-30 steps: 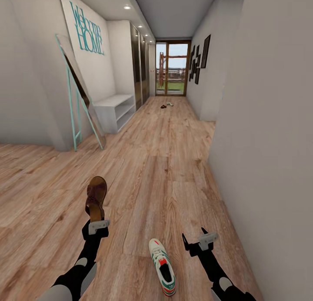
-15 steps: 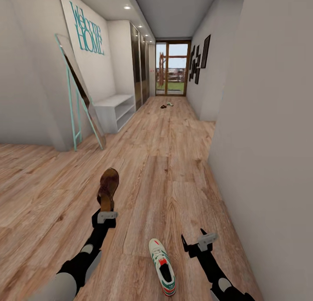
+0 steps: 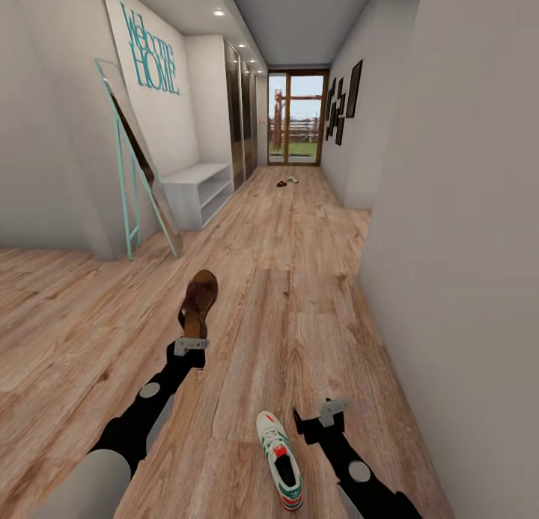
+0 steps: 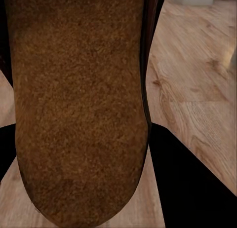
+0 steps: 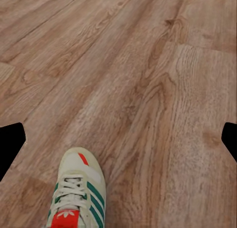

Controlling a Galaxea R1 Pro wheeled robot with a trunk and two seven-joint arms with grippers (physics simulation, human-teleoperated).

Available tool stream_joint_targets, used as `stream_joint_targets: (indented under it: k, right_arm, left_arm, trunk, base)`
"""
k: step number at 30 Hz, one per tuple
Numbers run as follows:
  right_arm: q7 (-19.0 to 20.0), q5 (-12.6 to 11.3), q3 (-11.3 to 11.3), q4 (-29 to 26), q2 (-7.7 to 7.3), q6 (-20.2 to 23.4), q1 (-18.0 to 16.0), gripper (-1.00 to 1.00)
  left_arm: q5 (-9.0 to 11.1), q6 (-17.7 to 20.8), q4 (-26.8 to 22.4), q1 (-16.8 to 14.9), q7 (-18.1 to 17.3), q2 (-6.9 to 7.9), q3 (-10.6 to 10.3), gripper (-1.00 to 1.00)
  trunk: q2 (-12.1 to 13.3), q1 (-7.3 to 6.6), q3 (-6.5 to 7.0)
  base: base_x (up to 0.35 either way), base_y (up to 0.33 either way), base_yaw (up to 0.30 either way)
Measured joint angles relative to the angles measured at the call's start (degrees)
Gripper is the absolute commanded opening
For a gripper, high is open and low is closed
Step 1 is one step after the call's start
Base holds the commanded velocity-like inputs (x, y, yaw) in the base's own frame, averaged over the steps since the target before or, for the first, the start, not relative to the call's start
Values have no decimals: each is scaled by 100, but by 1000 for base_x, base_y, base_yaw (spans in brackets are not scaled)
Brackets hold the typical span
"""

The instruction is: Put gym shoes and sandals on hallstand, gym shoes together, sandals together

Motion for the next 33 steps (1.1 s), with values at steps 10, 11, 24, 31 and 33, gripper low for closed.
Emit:
stream_joint_targets:
  k: [10,11,24,31,33]
  right_arm:
    - [11,1,17,-371,28,539,-100,100]
    - [12,1,18,-378,24,546,-102,100]
    - [6,-5,22,-352,15,573,-108,100]
    - [6,-2,18,-355,-6,579,-108,100]
    - [6,0,15,-356,-9,579,-107,100]
  left_arm:
    - [-36,269,-693,86,-3,-2,-14,-100]
    - [-39,275,-710,88,5,-3,-16,-100]
    - [-48,285,-1237,239,170,-2,-29,-100]
    - [-37,397,-1743,466,157,8,-45,-100]
    - [-36,614,-1917,485,156,9,-48,-100]
  trunk:
    - [0,0,0]
    - [0,0,0]
    - [0,0,-64]
    - [0,0,-104]
    - [0,0,-107]
  base:
    - [0,0,0]
    - [0,0,0]
    - [0,0,114]
    - [0,0,106]
    - [0,0,24]
